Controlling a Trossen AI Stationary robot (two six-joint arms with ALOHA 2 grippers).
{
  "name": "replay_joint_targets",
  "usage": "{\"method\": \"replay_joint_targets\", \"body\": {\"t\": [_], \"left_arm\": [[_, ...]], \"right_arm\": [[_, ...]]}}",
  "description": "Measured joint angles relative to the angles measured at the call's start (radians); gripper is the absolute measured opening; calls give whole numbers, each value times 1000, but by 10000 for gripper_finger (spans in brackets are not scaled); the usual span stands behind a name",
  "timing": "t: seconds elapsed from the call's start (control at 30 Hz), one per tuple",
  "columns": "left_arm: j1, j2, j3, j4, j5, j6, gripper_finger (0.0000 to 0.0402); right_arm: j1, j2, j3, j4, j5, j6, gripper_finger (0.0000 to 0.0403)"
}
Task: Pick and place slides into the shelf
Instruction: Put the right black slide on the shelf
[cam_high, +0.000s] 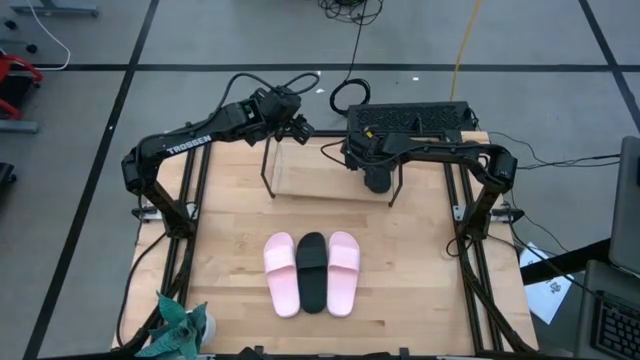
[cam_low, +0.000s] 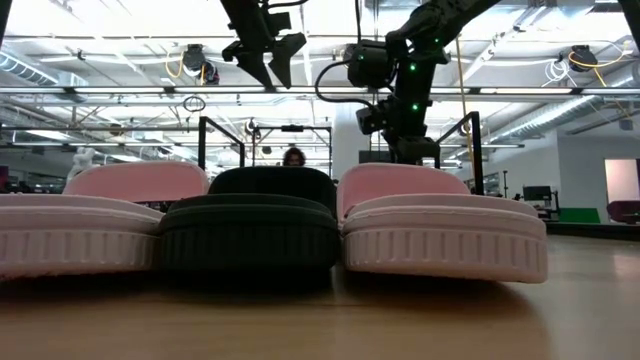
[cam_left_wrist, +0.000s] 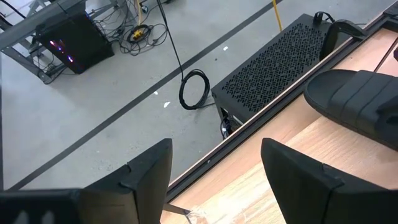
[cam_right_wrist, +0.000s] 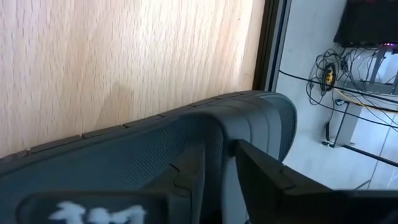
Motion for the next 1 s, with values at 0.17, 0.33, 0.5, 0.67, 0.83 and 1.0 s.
{"method": "replay_joint_targets", "body": {"t": [0.17, 0.33, 0.5, 0.67, 0.83, 1.0], "left_arm": [[0, 0, 0, 0, 0, 0, 248], [0, 0, 0, 0, 0, 0, 248], [0, 0, 0, 0, 0, 0, 248], [0, 0, 0, 0, 0, 0, 248], [0, 0, 0, 0, 0, 1, 248], [0, 0, 0, 0, 0, 0, 248]], "right_arm": [[0, 0, 0, 7, 4, 0, 80], [0, 2, 0, 12, 26, 0, 92], [0, 2, 0, 11, 26, 0, 104], [0, 2, 0, 13, 27, 0, 112], [0, 2, 0, 13, 28, 0, 134], [0, 1, 0, 13, 66, 0, 171]]}}
